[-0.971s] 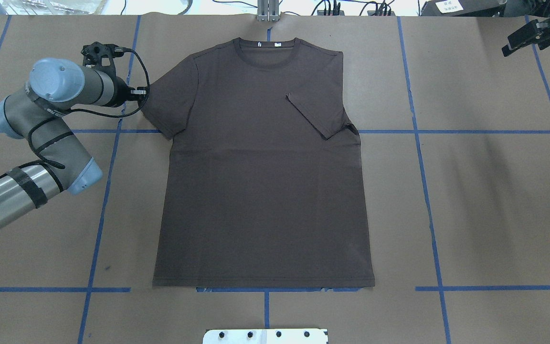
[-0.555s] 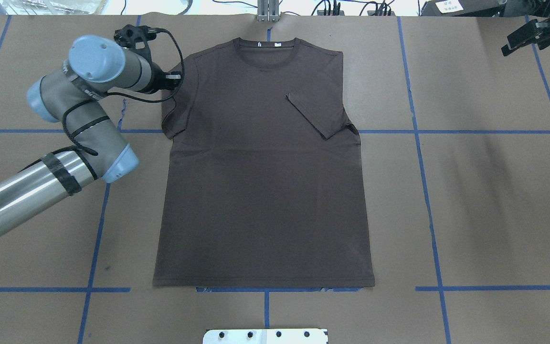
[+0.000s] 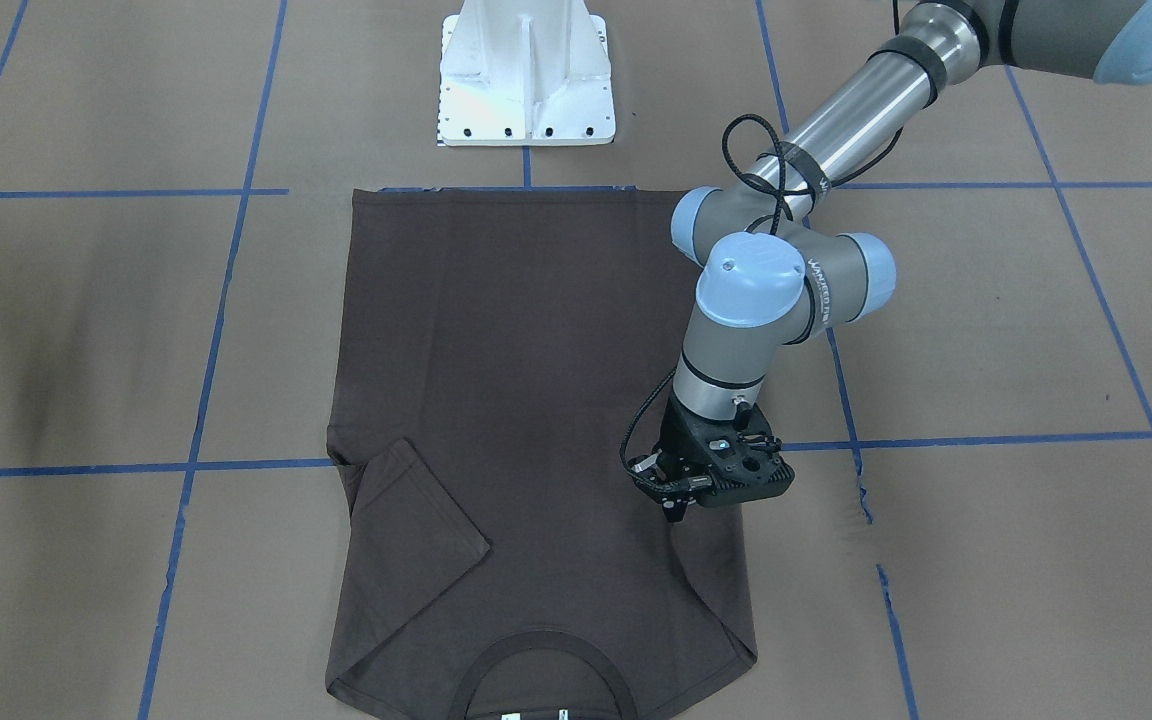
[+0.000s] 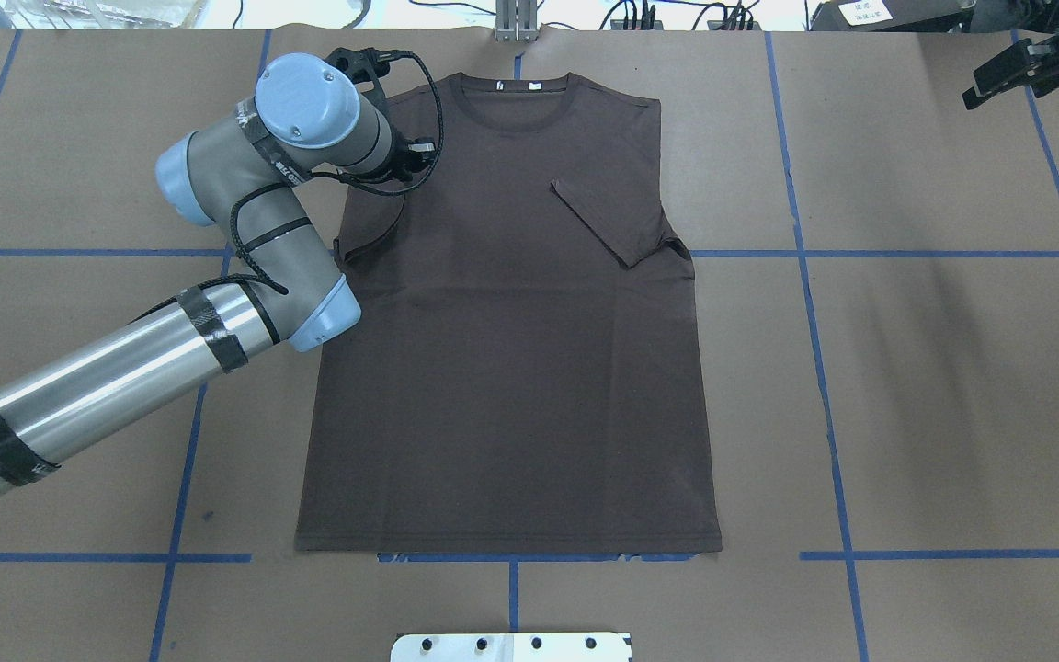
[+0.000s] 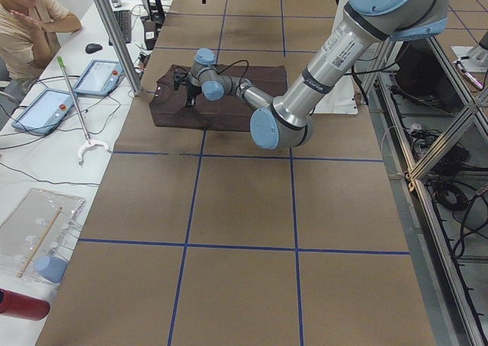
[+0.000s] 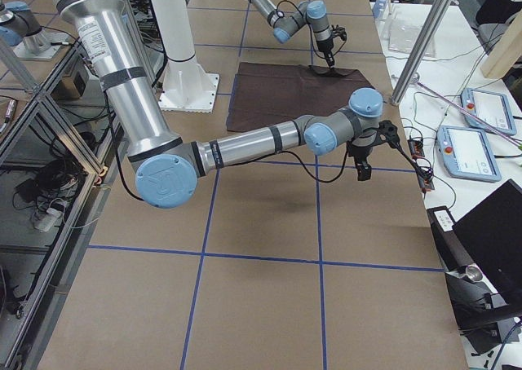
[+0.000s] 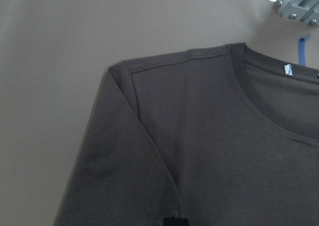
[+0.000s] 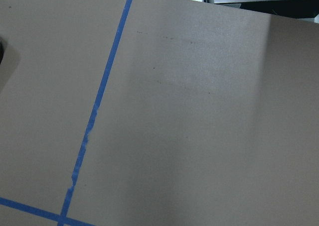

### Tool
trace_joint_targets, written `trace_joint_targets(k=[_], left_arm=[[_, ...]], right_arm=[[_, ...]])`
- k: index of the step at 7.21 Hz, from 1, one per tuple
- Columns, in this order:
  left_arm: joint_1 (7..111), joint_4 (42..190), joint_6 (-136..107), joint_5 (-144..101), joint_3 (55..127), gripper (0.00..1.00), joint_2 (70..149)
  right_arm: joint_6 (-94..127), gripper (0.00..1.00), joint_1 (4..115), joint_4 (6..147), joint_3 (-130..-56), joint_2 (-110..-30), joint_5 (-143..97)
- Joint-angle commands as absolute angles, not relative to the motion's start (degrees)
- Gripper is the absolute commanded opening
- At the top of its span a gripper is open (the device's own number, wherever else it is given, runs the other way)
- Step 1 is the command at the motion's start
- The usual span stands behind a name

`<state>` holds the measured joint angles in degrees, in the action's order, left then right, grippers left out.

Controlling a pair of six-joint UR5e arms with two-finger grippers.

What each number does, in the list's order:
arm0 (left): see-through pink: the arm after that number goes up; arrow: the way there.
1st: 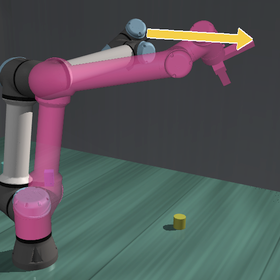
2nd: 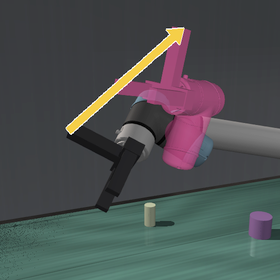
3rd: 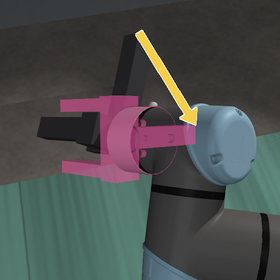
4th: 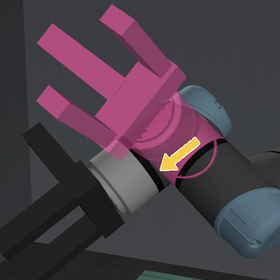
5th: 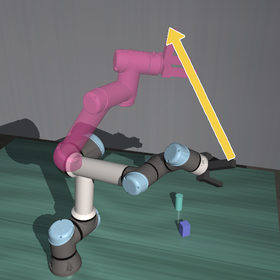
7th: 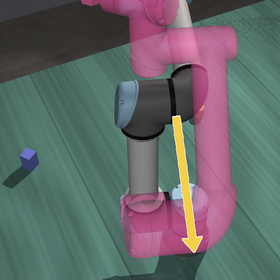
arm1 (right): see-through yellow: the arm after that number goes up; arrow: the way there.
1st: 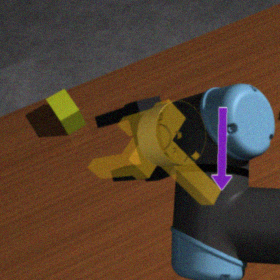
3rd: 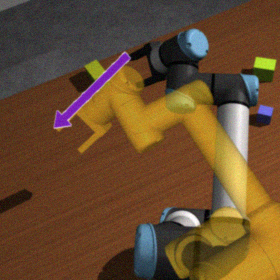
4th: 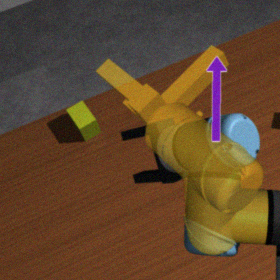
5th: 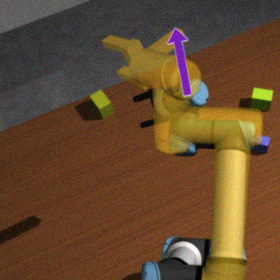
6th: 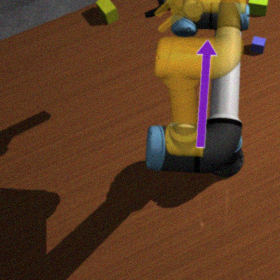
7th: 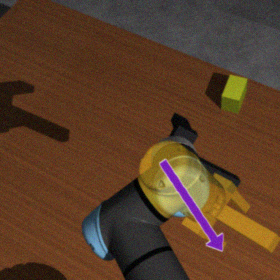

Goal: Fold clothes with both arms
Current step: 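Grasp the other sleeve with the left gripper and fold it inward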

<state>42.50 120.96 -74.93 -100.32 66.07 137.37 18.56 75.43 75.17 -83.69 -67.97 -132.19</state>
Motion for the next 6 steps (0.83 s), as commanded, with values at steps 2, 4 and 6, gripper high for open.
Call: trace_joint_targets(k=[2, 4, 6], left_arm=[[42.1, 120.6, -69.3, -100.2, 67.0, 0.99, 137.1], [42.0, 120.4, -67.4, -100.5, 76.6, 1.0, 131.7], [40.0, 117.6, -67.5, -100.5, 87.3, 1.0, 125.4]], right_arm=[[21.1, 1.0, 73.8, 75.1, -84.9, -67.7, -132.4], [40.4, 1.0, 65.2, 75.2, -94.7, -68.6, -126.4], [60.4, 1.0, 52.1, 75.3, -110.7, -74.8, -118.9]])
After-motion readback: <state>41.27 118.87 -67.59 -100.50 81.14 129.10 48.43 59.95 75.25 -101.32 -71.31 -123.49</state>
